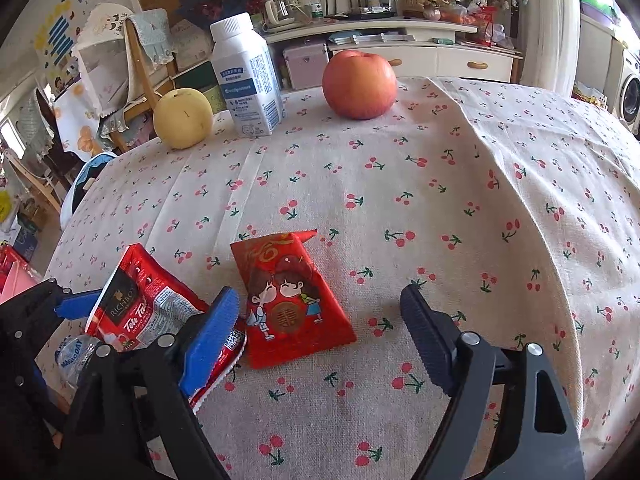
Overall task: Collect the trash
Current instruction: 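Lower the right gripper onto the small red cartoon packet while the left nears the white bottle, then close the left gripper on the red Tea Tarik wrapper while the right holds the cartoon packet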
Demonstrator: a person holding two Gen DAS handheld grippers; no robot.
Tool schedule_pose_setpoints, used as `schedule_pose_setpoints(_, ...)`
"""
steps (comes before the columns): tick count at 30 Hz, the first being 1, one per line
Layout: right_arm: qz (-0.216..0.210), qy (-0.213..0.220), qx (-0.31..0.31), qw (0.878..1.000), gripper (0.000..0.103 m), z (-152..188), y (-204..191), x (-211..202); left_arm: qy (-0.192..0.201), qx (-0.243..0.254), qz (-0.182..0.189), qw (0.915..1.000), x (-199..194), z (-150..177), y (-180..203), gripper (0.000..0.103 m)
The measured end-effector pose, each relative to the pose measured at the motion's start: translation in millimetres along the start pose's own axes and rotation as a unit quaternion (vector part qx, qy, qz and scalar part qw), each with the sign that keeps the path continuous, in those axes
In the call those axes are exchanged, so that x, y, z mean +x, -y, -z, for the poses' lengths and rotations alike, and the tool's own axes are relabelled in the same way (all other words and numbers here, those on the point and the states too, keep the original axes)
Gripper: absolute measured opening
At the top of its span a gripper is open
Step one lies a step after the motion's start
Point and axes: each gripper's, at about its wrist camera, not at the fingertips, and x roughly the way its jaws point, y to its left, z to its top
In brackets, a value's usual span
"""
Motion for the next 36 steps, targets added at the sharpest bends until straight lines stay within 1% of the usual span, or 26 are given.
schedule_pose_setpoints(3, 0.004, 0.002, -0.006, 1.000, 0.082, 0, -1, 0, -0.003, 0.000, -0.002, 1.0000, 3, -2, 3, 0.099)
schedule_pose_setpoints(4, 0.013, 0.004, -0.012, 1.000, 0.074, 0, -2, 0, -0.005, -0.001, -0.002, 1.0000, 4, -3, 3, 0.099)
schedule_pose_setpoints(5, 0.017, 0.006, -0.016, 1.000, 0.069, 0, -2, 0, -0.012, 0.000, 0.000, 0.9999, 7, -3, 4, 0.099)
schedule_pose_setpoints(6, 0.022, 0.007, -0.019, 1.000, 0.060, 0, -3, -1, -0.022, 0.002, 0.002, 0.9998, 10, -3, 6, 0.099)
schedule_pose_setpoints(7, 0.023, 0.007, -0.019, 1.000, 0.058, 1, -2, 0, -0.027, 0.004, 0.001, 0.9996, 13, -3, 8, 0.099)
schedule_pose_setpoints(8, 0.024, 0.008, -0.020, 0.999, 0.058, 1, -2, 0, -0.025, 0.010, -0.004, 0.9996, 14, -3, 11, 0.099)
schedule_pose_setpoints(9, 0.023, 0.009, -0.021, 0.999, 0.054, 0, -2, -1, -0.026, 0.011, -0.007, 0.9996, 16, -5, 13, 0.099)
schedule_pose_setpoints(18, 0.019, 0.005, -0.010, 1.000, 0.051, -1, 1, -1, -0.020, -0.017, -0.031, 0.9992, 21, -11, 15, 0.098)
schedule_pose_setpoints(20, 0.015, 0.005, -0.007, 1.000, 0.051, -1, 1, -2, -0.016, -0.016, -0.040, 0.9990, 22, -12, 17, 0.095)
schedule_pose_setpoints(26, 0.003, 0.012, 0.001, 1.000, 0.050, -1, 2, -10, 0.002, -0.019, -0.047, 0.9987, 17, -10, 22, 0.086)
schedule_pose_setpoints(27, -0.001, 0.014, 0.003, 1.000, 0.050, -1, 3, -12, 0.005, -0.020, -0.046, 0.9987, 15, -9, 23, 0.082)
schedule_pose_setpoints(28, -0.004, 0.016, 0.004, 1.000, 0.050, -1, 4, -14, 0.009, -0.022, -0.046, 0.9987, 14, -8, 23, 0.081)
schedule_pose_setpoints(32, -0.016, 0.028, 0.004, 0.999, 0.050, -1, 3, -26, 0.019, -0.033, -0.046, 0.9982, 7, -2, 23, 0.077)
schedule_pose_setpoints(36, -0.036, 0.036, 0.005, 0.999, 0.050, 0, 2, -36, 0.034, -0.056, -0.039, 0.9971, -2, 4, 17, 0.072)
